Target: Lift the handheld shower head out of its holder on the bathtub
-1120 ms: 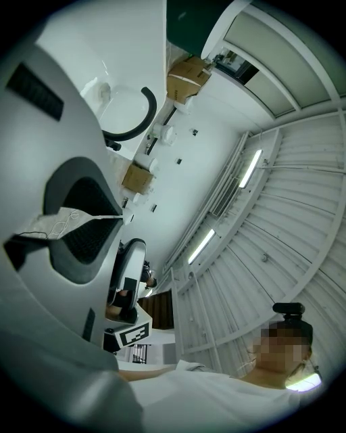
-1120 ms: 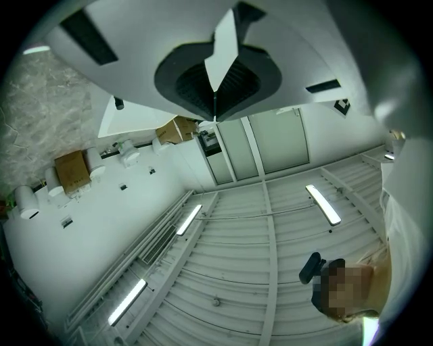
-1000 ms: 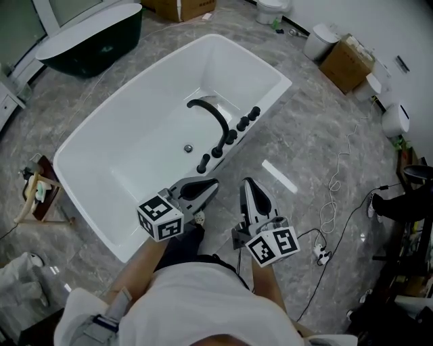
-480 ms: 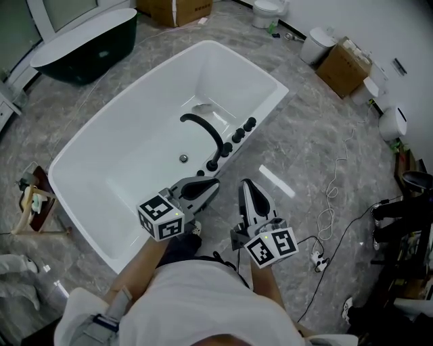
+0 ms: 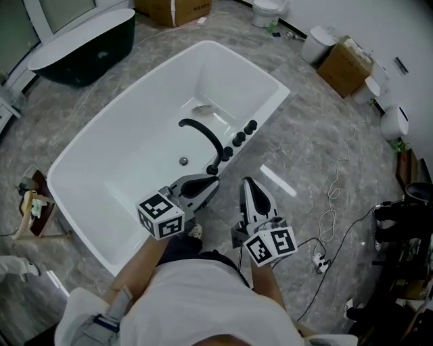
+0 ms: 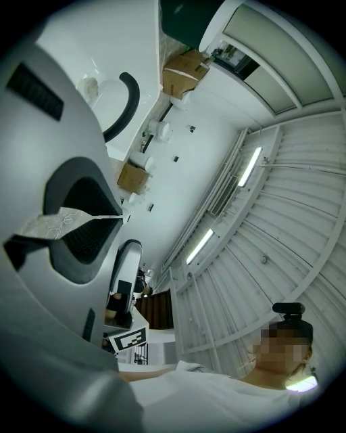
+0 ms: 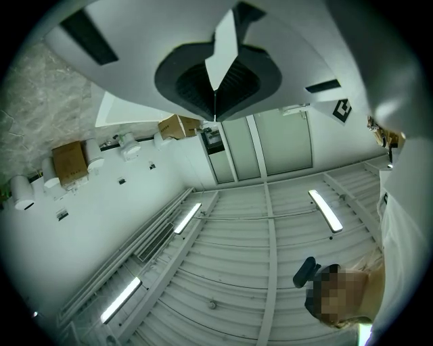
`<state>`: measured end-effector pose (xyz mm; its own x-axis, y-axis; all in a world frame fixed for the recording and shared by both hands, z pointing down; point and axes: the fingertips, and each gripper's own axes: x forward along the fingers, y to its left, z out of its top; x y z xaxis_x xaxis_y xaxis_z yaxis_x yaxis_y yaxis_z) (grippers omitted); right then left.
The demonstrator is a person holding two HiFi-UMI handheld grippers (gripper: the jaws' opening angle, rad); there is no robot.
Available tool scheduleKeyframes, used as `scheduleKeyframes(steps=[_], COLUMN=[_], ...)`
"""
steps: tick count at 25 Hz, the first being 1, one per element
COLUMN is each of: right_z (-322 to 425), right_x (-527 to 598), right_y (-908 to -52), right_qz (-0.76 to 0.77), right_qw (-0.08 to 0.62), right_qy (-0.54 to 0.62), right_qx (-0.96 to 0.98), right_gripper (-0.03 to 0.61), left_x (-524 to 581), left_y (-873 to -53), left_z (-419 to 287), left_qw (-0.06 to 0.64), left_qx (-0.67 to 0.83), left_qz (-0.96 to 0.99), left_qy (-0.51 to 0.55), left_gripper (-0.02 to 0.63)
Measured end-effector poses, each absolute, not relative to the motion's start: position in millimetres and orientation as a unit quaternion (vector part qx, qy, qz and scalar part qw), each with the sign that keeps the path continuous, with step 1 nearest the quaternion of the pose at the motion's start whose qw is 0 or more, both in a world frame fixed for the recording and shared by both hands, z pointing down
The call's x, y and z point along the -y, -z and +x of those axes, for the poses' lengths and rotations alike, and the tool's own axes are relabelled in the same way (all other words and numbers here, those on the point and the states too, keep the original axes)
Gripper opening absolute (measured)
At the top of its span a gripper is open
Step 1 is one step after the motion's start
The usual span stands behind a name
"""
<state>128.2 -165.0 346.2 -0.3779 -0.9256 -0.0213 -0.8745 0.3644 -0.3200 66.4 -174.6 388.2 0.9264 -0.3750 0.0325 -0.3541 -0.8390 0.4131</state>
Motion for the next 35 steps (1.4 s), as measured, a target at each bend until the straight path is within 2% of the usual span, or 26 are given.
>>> scheduleKeyframes(steps=[6,10,12,14,25,35], right_z=[121,114,109,105,64,53], right_x=[173,177,179,183,196,206], right_y=[-348,-347,-345,-342,-346,-374], right_qz=[-0.534,-0.530,-0.521,-0.508,-0.427,-0.402], right_qw=[0.121,0.094,0.087,0.088,0.038,0.010], right_qy=[0.139,0.128,0.125,0.128,0.137,0.162], right_qx=[-0.825,-0.833,-0.840,-0.847,-0.893,-0.901], right_gripper=[0.018,0.026,0.090,0.186,0.190,0.190], left_x=[178,181,183,186,198,199], left_y=[-391,-390,-388,-387,-386,-408], left_z=[65,64,61,56,9,-6], left_qw=[0.209,0.210,0.210,0.210,0.228,0.255], left_qx=[0.192,0.203,0.214,0.230,0.322,0.354], left_qz=[0.958,0.956,0.953,0.949,0.916,0.898], left_qy=[0.029,0.031,0.036,0.042,0.065,0.056], left_gripper=[0.020,0.020,0.020,0.020,0.020,0.020])
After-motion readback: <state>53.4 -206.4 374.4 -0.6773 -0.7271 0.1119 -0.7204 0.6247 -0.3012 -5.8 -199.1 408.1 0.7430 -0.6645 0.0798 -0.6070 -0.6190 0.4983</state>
